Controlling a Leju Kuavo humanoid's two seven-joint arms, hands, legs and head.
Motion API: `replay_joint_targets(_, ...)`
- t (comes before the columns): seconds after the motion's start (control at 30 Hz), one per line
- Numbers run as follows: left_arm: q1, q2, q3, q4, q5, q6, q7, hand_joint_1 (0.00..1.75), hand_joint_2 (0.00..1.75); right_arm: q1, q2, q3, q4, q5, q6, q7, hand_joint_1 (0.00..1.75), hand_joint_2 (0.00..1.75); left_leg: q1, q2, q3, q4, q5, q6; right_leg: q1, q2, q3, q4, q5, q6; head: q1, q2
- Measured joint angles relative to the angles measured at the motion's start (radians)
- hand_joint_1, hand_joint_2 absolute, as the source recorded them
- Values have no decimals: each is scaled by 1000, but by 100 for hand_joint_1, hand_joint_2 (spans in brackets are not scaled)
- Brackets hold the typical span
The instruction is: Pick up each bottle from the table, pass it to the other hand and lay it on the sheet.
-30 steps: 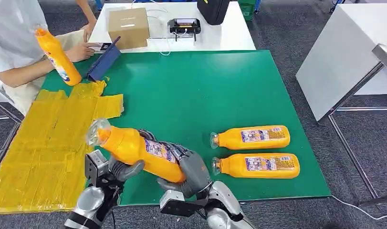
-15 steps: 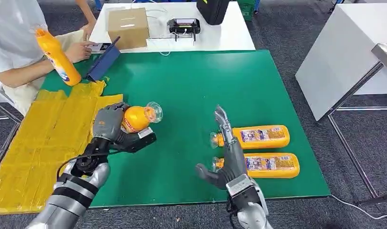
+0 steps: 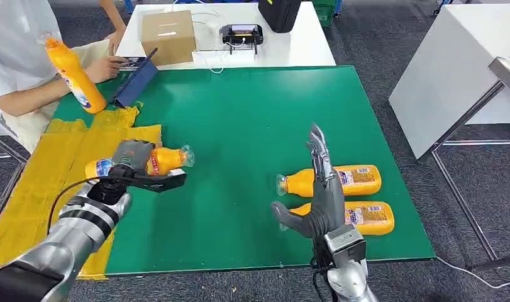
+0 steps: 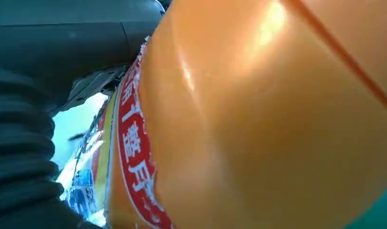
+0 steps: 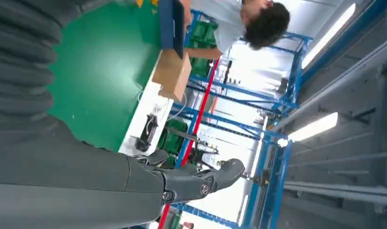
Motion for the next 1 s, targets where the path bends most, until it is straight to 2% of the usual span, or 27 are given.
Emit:
replay_joint_targets(0.03, -7, 4, 0, 23, 1, -13, -2, 35, 175, -1, -1, -2, 0, 0, -4, 2, 0, 175, 0, 0, 0, 0, 0, 0, 0, 0, 0, 0, 0, 0, 0, 0)
replay_joint_targets(0.07, -13, 8, -1, 47, 0, -20, -2, 0, 175, -2, -2, -7, 0, 0, -6, 5, 0, 175, 0, 0, 0, 0, 0, 0, 0, 0, 0, 0, 0, 0, 0, 0)
replay_joint_targets(0.23, -32, 21, -2, 118, 3, -49, -3, 0, 175, -7, -5, -16, 0, 0, -13, 7, 0, 175, 0, -2, 0, 0, 0, 0, 0, -1, 1, 0, 0, 0, 0, 0)
replay_joint_targets(0.37, -37, 21, 10, 144, 88, -54, -78, 0, 175, -10, -7, -23, 3, 0, -22, 7, 0, 175, -1, -2, 0, 0, 0, 0, -1, -1, 2, 0, -1, 0, 1, 0)
replay_joint_targets(0.57, -6, 5, 65, 150, 213, 44, -187, 0, 175, -11, -10, -29, 14, -1, -24, 29, 0, 175, -1, -2, 0, 0, 0, 0, -1, -1, 2, 0, 0, 0, 0, 0)
replay_joint_targets(0.73, 7, -12, 105, 149, 246, 78, -219, 0, 175, -11, -11, -31, 22, 0, -24, 32, 0, 175, -1, -2, 0, 0, 0, 0, -1, -1, 1, 0, 0, 0, 0, 0)
replay_joint_targets(0.87, 52, -26, 145, 103, 335, 276, -304, 0, 175, -11, -18, -31, 26, 27, -35, 46, 0, 175, 0, -2, 0, 0, 0, 0, 0, -1, 1, 0, -1, 0, 0, 0)
replay_joint_targets(1.0, 162, -63, 252, -70, 645, 482, -571, 0, 175, -14, -40, -32, 37, 140, -79, 96, 0, 175, -1, -2, 0, 0, 0, 0, -1, -1, 0, 0, -1, 0, 1, 0)
